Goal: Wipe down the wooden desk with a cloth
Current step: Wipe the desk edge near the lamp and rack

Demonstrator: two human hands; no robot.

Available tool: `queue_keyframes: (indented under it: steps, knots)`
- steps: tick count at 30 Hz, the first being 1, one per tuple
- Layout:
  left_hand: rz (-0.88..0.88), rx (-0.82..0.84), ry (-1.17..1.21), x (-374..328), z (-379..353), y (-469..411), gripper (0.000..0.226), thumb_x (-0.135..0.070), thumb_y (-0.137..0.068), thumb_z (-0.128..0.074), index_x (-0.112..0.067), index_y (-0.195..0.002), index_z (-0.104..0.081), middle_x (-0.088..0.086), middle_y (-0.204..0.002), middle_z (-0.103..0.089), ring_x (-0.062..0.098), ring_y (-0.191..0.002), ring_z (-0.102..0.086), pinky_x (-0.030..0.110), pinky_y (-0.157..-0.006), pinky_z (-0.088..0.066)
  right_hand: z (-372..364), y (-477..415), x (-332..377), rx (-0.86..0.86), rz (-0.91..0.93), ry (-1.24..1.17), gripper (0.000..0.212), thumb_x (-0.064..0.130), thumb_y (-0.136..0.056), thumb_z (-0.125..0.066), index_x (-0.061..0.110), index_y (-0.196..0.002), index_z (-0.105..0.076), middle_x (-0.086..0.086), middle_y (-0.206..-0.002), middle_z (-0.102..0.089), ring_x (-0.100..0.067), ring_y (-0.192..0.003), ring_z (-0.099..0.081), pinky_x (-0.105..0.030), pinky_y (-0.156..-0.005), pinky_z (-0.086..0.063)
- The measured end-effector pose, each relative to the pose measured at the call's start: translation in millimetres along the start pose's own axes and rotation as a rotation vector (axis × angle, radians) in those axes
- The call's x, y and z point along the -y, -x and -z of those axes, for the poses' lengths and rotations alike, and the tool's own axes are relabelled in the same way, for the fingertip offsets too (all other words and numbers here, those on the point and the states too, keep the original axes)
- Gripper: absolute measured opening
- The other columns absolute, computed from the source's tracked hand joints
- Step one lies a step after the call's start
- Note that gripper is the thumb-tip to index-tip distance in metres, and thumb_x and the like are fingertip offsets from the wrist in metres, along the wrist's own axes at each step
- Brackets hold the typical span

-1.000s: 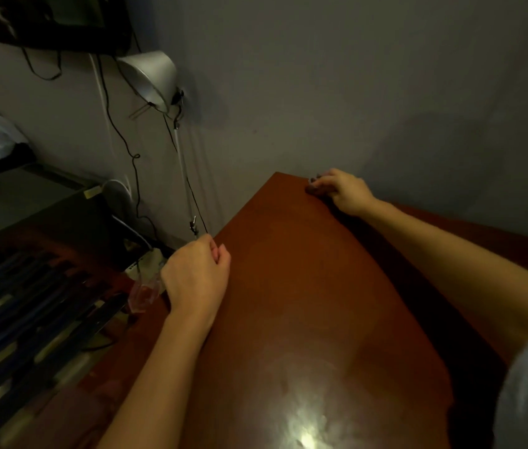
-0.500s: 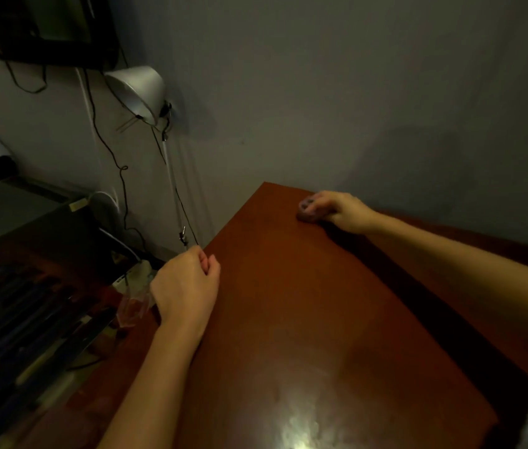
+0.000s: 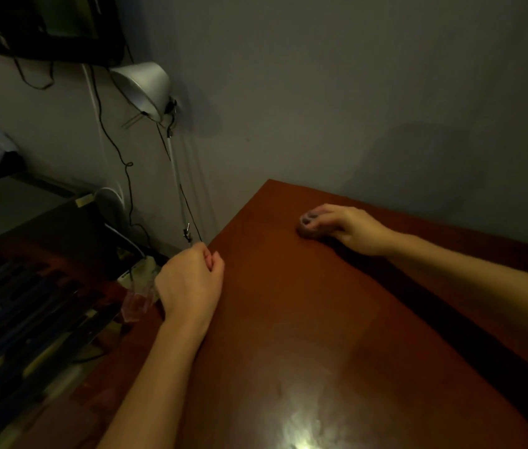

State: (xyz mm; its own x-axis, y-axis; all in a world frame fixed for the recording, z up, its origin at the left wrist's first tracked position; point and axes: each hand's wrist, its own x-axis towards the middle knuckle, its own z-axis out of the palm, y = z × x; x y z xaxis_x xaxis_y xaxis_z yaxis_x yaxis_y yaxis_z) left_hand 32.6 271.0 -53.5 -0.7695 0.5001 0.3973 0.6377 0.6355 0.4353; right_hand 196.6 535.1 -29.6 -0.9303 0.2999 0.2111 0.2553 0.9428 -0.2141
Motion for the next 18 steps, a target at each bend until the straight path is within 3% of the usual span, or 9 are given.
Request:
queue_keyframes:
  steps: [2, 6, 8, 13, 15, 18]
  knots:
    - [0.003, 0.004, 0.005, 0.0, -1.0, -0.1, 0.028, -0.030, -0.093, -0.052, -0.019, -0.067, -0.052, -0.005, -0.060, -0.053, 0.012, -0.055, -0.050, 0.027, -0.048, -0.033, 8.2, 11.7, -15.2, -0.035, 0.001, 0.006, 0.036, -0.004, -0.088, -0.057, 0.016, -0.115, -0.067, 0.001, -0.132, -0.055, -0.014, -0.119, -0.052, -0.024, -0.094, -0.040]
    - [0.004, 0.010, 0.006, -0.2, -0.5, -0.1, 0.028, -0.031, -0.094, -0.051, -0.020, -0.068, -0.052, -0.005, -0.061, -0.053, 0.012, -0.056, -0.051, 0.026, -0.048, -0.034, 10.8, -26.0, -48.2, -0.113, -0.378, 0.141, 0.043, -0.008, -0.090, -0.045, 0.018, -0.119, -0.064, -0.007, -0.134, -0.052, -0.032, -0.121, -0.049, -0.042, -0.090, -0.045]
    - [0.003, 0.006, 0.006, 1.0, -1.3, -0.9, 0.027, -0.031, -0.093, -0.051, -0.020, -0.069, -0.052, -0.005, -0.061, -0.053, 0.013, -0.057, -0.051, 0.027, -0.050, -0.035, 0.0, -43.9, -20.6, -0.138, -0.323, 0.089, 0.046, -0.011, -0.087, -0.045, 0.019, -0.116, -0.066, -0.005, -0.131, -0.054, -0.028, -0.118, -0.053, -0.034, -0.089, -0.046]
    - [-0.002, 0.002, 0.021, 2.9, -3.2, -1.4, 0.026, -0.030, -0.093, -0.051, -0.020, -0.069, -0.054, -0.005, -0.061, -0.054, 0.013, -0.056, -0.053, 0.029, -0.053, -0.043, -12.6, 9.8, 30.6, -0.032, 0.076, -0.083, 0.042, -0.010, -0.086, -0.053, 0.019, -0.111, -0.069, 0.005, -0.133, -0.054, -0.006, -0.118, -0.050, -0.023, -0.098, -0.043]
    - [-0.005, 0.010, 0.013, 1.8, -2.5, -0.1, 0.026, -0.030, -0.094, -0.050, -0.019, -0.070, -0.054, -0.004, -0.062, -0.054, 0.014, -0.058, -0.053, 0.029, -0.053, -0.041, -1.9, 16.6, 5.0, -0.049, 0.019, -0.053, 0.040, -0.011, -0.086, -0.054, 0.016, -0.110, -0.070, -0.002, -0.132, -0.056, -0.017, -0.121, -0.053, -0.032, -0.100, -0.044]
    - [0.009, 0.017, -0.010, -1.1, 1.7, -0.4, 0.027, -0.031, -0.094, -0.049, -0.018, -0.071, -0.052, -0.003, -0.065, -0.055, 0.015, -0.060, -0.049, 0.028, -0.053, -0.031, 6.1, -13.1, -27.0, -0.106, -0.235, 0.030, 0.043, -0.012, -0.087, -0.048, 0.016, -0.113, -0.068, -0.004, -0.134, -0.055, -0.027, -0.124, -0.051, -0.041, -0.099, -0.044]
